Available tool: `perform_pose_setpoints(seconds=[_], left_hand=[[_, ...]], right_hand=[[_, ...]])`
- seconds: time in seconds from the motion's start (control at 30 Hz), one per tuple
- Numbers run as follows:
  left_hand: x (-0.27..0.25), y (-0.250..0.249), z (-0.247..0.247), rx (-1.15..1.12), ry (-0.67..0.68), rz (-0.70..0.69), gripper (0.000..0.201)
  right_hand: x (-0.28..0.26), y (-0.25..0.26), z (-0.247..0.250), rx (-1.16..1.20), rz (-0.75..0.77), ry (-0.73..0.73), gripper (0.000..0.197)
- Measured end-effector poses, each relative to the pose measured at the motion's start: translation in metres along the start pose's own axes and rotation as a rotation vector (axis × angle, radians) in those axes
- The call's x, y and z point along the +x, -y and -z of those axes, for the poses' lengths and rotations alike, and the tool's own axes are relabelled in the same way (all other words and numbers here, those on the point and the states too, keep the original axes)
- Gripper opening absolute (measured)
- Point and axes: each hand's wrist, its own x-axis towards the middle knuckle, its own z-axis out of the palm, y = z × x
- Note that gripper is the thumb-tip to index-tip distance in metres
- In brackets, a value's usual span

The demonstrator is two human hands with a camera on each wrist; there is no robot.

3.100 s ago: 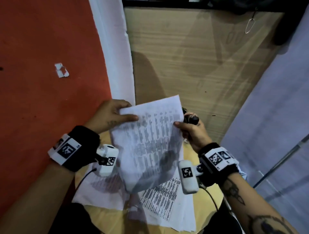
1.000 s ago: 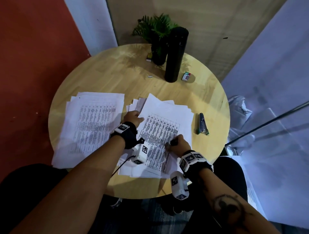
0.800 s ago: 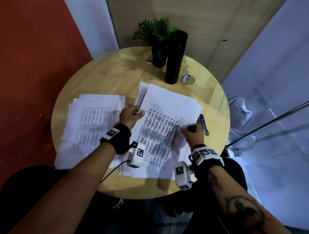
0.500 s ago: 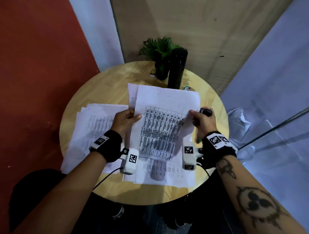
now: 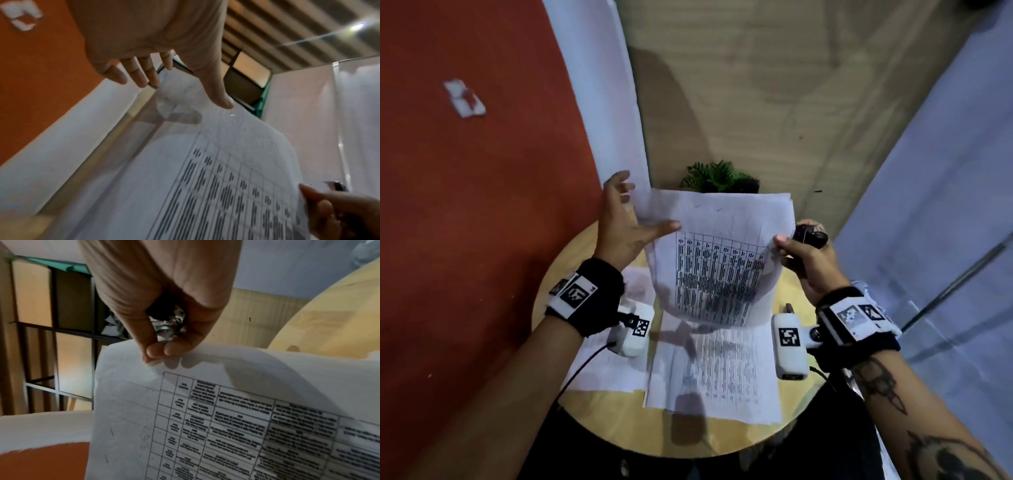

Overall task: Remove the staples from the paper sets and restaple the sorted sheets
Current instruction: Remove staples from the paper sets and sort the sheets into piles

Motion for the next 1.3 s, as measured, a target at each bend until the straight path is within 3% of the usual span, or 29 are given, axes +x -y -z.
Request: perform_pose_setpoints(seconds=[0.07, 0.13, 0.27, 0.47, 0.6, 0.7, 0.8, 0.9, 1.07, 1.2, 1.3], left_hand=[[0.007, -0.027, 0.001, -0.002, 0.089, -0.041, 0.102], [0.013, -0.050, 0.000, 0.053, 0.147, -0.059, 0.094], [0.021, -0.076, 0.002, 0.209, 0.200, -0.096, 0.044], [0.020, -0.106, 0.004, 0.207, 0.263, -0.148, 0.059], [0.018, -0.114, 0.003, 0.170, 0.246, -0.120, 0.066], [0.015, -0.120, 0.002, 0.166, 0.235, -0.097, 0.058], [0.013, -0.118, 0.003, 0.203, 0.237, -0.113, 0.048], [0.014, -0.110, 0.004, 0.261, 0.205, -0.099, 0.065], [0.016, -0.109, 0.004, 0.285, 0.224, -0.097, 0.072], [0.015, -0.124, 0.004, 0.254, 0.255, -0.113, 0.055], [0.014, -0.131, 0.006, 0.208, 0.274, -0.123, 0.052]], right_hand=[[-0.006, 0.011, -0.002, -0.013, 0.022, 0.036, 0.036], [-0.012, 0.022, -0.003, -0.018, 0.038, 0.047, 0.036], [-0.018, 0.039, -0.008, -0.008, 0.081, 0.033, 0.040], [-0.019, 0.057, -0.010, 0.017, 0.121, 0.025, 0.036], [-0.011, 0.053, -0.012, 0.002, 0.167, -0.133, 0.031], [-0.015, 0.049, -0.018, -0.024, 0.181, -0.304, 0.044], [-0.025, 0.049, -0.028, -0.025, 0.212, -0.342, 0.044], [-0.032, 0.048, -0.039, -0.175, 0.302, -0.259, 0.050], [-0.042, 0.053, -0.059, -0.682, 0.497, 0.009, 0.065], [-0.045, 0.062, -0.077, -0.817, 0.676, 0.103, 0.073], [-0.044, 0.067, -0.085, -0.972, 0.792, 0.162, 0.069]])
